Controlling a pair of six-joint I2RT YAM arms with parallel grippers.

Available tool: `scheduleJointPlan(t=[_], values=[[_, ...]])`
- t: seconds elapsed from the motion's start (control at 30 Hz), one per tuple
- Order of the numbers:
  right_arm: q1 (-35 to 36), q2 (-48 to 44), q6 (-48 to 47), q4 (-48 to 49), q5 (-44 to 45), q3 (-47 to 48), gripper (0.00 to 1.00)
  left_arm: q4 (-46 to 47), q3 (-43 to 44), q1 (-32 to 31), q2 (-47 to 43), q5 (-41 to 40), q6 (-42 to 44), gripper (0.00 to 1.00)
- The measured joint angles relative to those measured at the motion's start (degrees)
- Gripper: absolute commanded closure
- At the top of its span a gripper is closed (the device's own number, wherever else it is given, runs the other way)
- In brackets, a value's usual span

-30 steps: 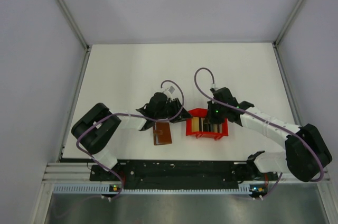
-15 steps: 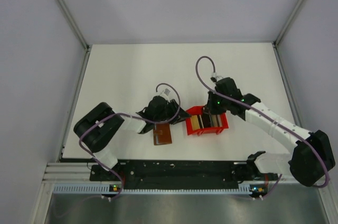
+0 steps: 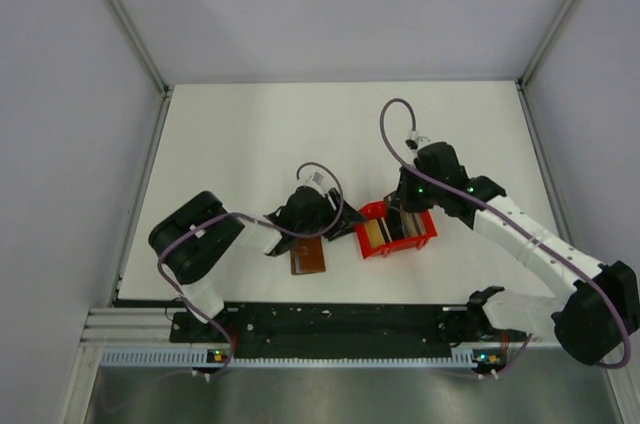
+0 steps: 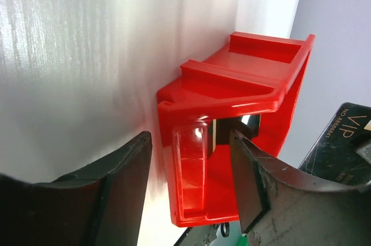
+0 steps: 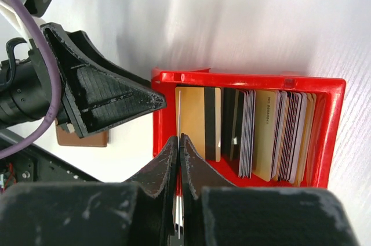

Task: Put the credit cards into the card holder
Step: Pick up the credit card from the storage box, then insert the credit card into the card holder.

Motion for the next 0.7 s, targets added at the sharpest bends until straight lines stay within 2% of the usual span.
scheduleJointPlan(t=[0.1,0.13,0.27,0.4,0.5,0.7], values=[[0.00,-2.23,0.35,-0.09,-0.63,0.00,1.00,-2.78,0.00,0.00,-3.23,-0.76,1.64,0.34],[0.00,-2.80,0.55,-0.09,-0.98,0.00,1.00,-3.91,0.00,0.00,-4.81,-1.36,2.40,0.30],[0.11,-4.28,0.70,-0.11,-3.04,-0.02,1.00,-10.12,0.02,0.00,-12.48,-4.15,6.19,0.26],[1.92,-4.72,0.70,-0.11,-4.50,-0.02,1.00,-22.93,2.01,0.00,-21.73,-10.71,11.21,0.17],[5.57,-4.11,1.25,-0.13,-4.37,-0.02,1.00,-33.05,3.41,0.33,-28.33,-16.50,14.10,0.05],[13.35,0.81,3.63,-0.09,-0.76,-0.02,1.00,-48.74,1.95,5.70,-43.52,-23.19,18.32,0.05]])
